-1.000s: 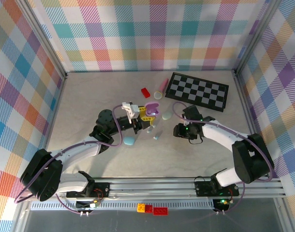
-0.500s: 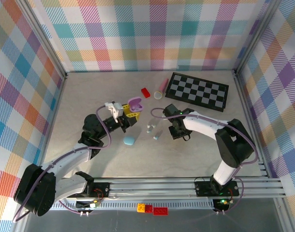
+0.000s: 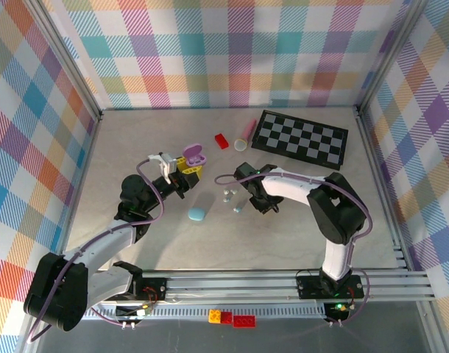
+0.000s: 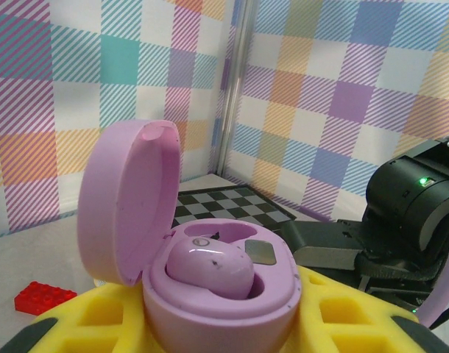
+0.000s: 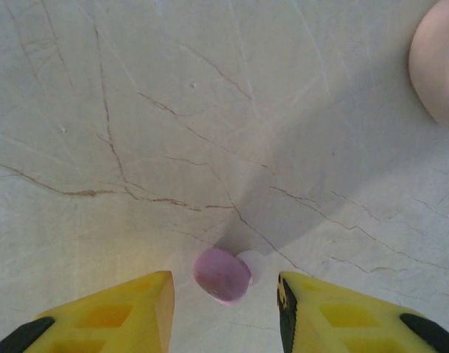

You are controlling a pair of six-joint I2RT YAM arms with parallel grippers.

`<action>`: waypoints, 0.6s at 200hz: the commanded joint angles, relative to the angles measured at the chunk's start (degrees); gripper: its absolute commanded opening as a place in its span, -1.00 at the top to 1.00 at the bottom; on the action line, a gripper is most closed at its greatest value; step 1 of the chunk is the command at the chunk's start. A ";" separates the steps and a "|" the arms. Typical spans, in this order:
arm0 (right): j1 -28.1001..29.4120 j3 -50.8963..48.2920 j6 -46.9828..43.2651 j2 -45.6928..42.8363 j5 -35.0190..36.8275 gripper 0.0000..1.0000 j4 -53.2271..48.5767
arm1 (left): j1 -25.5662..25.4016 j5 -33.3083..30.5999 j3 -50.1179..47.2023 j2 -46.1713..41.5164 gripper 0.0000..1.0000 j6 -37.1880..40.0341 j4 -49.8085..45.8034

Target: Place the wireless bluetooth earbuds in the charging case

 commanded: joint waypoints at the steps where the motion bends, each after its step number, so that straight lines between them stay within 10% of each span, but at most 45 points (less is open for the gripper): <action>1: 0.30 1.95 -0.92 1.69 2.80 0.20 -2.14 | 0.78 1.41 0.92 -0.57 0.34 -0.87 2.62; 120: 0.21 2.19 -0.28 4.17 4.34 0.50 -2.03 | 0.78 3.11 1.22 0.05 0.33 -1.15 2.48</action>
